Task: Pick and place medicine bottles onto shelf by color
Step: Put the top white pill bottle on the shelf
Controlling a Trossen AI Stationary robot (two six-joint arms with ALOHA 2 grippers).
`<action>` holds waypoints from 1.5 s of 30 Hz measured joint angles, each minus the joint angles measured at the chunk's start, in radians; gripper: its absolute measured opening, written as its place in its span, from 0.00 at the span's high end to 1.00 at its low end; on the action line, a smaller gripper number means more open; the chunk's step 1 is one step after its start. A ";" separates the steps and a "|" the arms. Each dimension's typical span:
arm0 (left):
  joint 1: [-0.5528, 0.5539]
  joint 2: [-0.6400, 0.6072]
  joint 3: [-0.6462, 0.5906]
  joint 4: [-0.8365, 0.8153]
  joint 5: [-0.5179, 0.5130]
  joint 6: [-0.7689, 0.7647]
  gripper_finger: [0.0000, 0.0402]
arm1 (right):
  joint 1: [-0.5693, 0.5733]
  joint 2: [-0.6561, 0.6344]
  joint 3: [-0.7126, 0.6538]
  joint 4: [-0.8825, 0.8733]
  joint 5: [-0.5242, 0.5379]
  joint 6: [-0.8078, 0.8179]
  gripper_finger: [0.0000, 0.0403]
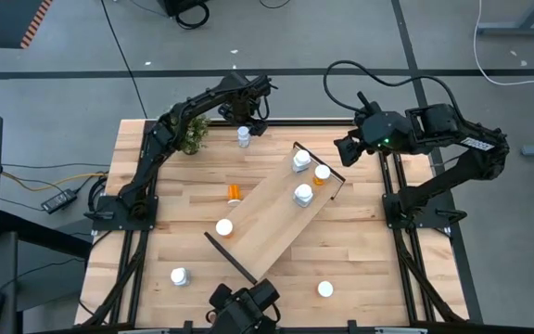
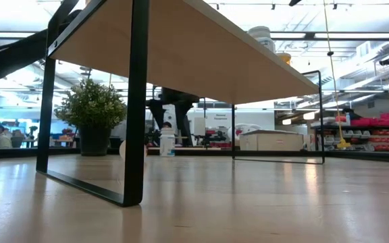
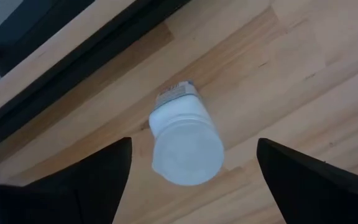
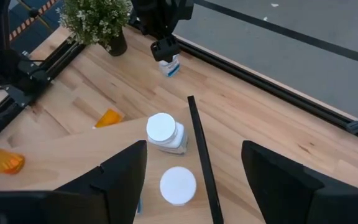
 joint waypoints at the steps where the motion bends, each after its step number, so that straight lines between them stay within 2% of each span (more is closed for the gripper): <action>1: 0.000 0.000 -0.004 0.003 0.000 -0.004 0.14 | 0.000 0.000 0.000 0.000 0.000 0.000 0.33; 13: -0.002 0.000 -0.063 -0.006 0.000 0.012 0.29 | 0.000 0.000 0.000 -0.003 0.000 0.010 0.33; 34: -0.003 0.000 -0.063 0.044 0.000 0.023 0.32 | 0.000 0.000 0.000 -0.003 0.000 0.008 0.33; 38: -0.003 0.000 -0.063 0.047 0.000 0.023 0.39 | 0.000 0.000 0.000 -0.003 0.000 0.008 0.33; 45: -0.004 -0.001 -0.063 0.038 0.000 0.023 0.56 | 0.000 0.000 0.000 -0.003 -0.001 0.008 0.34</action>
